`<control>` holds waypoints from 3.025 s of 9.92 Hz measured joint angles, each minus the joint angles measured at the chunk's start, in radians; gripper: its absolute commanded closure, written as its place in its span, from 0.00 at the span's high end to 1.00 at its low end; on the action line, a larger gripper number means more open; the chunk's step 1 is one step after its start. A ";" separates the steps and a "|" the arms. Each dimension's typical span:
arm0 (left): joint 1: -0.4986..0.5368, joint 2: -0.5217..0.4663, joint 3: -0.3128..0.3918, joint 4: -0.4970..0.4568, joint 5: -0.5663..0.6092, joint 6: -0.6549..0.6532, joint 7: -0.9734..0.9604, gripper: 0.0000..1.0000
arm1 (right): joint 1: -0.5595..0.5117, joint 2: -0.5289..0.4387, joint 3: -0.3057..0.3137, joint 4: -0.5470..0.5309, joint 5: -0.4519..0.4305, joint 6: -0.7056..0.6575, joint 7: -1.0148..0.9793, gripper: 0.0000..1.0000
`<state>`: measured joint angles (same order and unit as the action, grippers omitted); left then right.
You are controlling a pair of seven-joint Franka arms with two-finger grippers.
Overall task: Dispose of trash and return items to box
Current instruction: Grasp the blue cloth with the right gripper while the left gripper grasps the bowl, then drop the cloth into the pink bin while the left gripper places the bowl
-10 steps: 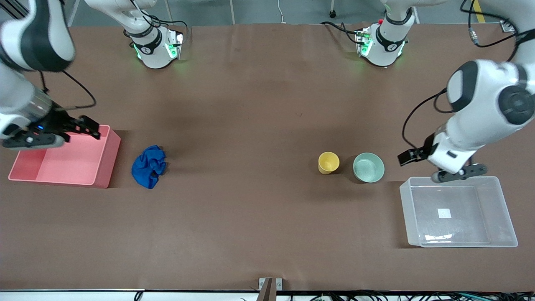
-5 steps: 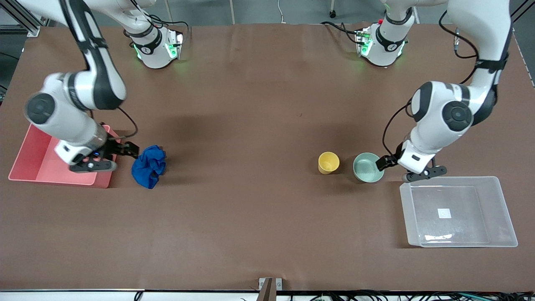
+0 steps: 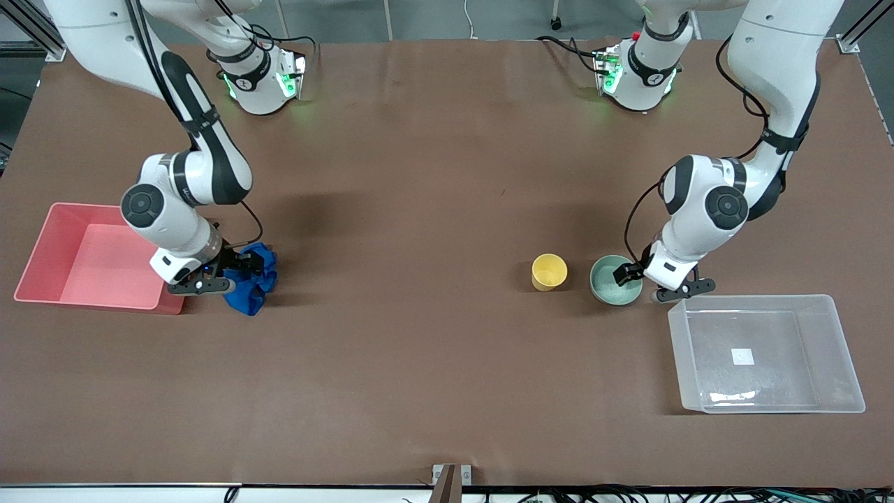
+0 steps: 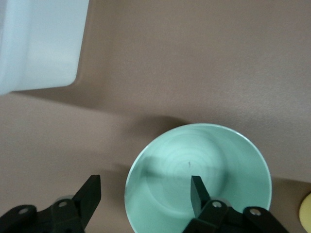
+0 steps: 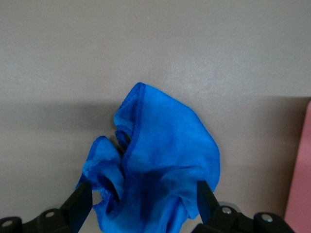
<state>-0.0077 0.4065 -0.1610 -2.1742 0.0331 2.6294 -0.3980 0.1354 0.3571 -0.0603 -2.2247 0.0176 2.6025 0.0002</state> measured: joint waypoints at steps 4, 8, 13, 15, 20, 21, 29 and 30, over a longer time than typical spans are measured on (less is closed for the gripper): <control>0.001 0.035 0.000 0.003 0.000 0.000 0.000 0.01 | 0.000 0.056 0.001 0.000 0.000 0.039 0.000 0.14; 0.002 0.018 0.000 0.067 0.000 -0.003 0.000 0.00 | 0.000 0.056 0.001 0.001 0.000 0.033 0.000 0.01; 0.021 -0.049 0.011 0.424 0.016 -0.337 0.024 0.00 | -0.018 -0.078 -0.009 0.052 0.000 -0.197 0.000 0.01; 0.097 0.001 0.013 0.517 0.072 -0.352 0.150 0.00 | -0.056 -0.192 -0.015 0.102 0.000 -0.363 -0.002 0.01; 0.269 0.238 0.014 0.648 0.084 -0.331 0.460 0.01 | -0.313 -0.297 -0.024 0.085 -0.001 -0.455 -0.236 0.02; 0.277 0.273 0.014 0.657 0.084 -0.317 0.472 0.04 | -0.351 -0.275 -0.025 0.078 -0.002 -0.429 -0.269 0.02; 0.281 0.329 0.003 0.753 0.084 -0.285 0.523 1.00 | -0.413 -0.056 -0.022 0.069 -0.002 -0.247 -0.335 0.87; 0.276 0.293 -0.014 0.763 0.084 -0.338 0.516 1.00 | -0.413 -0.057 -0.022 0.070 -0.002 -0.248 -0.335 0.98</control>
<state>0.2679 0.6996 -0.1754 -1.4117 0.1173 2.2913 0.1185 -0.2777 0.3004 -0.0826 -2.1549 0.0152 2.3546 -0.3348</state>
